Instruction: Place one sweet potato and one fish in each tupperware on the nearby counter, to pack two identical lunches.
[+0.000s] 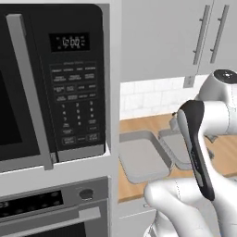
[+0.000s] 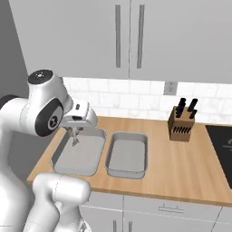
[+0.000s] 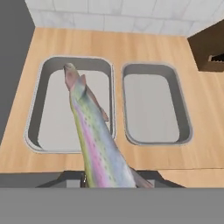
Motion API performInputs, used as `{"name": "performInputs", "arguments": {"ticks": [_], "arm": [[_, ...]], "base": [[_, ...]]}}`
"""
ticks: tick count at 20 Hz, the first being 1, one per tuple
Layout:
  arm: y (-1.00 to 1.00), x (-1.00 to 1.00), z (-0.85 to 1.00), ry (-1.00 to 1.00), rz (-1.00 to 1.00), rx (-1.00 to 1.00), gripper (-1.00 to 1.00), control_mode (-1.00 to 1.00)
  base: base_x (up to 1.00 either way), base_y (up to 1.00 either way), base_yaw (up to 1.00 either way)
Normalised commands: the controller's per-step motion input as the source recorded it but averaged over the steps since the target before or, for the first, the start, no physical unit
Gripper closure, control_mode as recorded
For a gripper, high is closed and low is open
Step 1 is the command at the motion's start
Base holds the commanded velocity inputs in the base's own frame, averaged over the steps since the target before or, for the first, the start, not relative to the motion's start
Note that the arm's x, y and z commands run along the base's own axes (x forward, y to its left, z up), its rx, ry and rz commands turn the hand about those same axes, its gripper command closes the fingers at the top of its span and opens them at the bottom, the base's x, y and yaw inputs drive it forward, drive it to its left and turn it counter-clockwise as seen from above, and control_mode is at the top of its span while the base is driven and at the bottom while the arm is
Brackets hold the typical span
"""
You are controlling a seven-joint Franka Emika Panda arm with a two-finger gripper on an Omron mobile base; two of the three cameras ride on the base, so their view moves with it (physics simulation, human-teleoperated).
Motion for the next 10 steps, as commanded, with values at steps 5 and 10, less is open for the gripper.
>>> {"name": "performInputs", "arguments": {"ticks": [5, 10], "arm": [[0.35, 0.70, -0.78, 0.12, 0.04, 0.00, 1.00, -1.00], [0.58, 0.95, -1.00, 0.11, 0.04, 0.00, 1.00, -1.00]], "base": [[0.16, 0.02, 0.01], [0.00, 0.00, 0.00]]}}
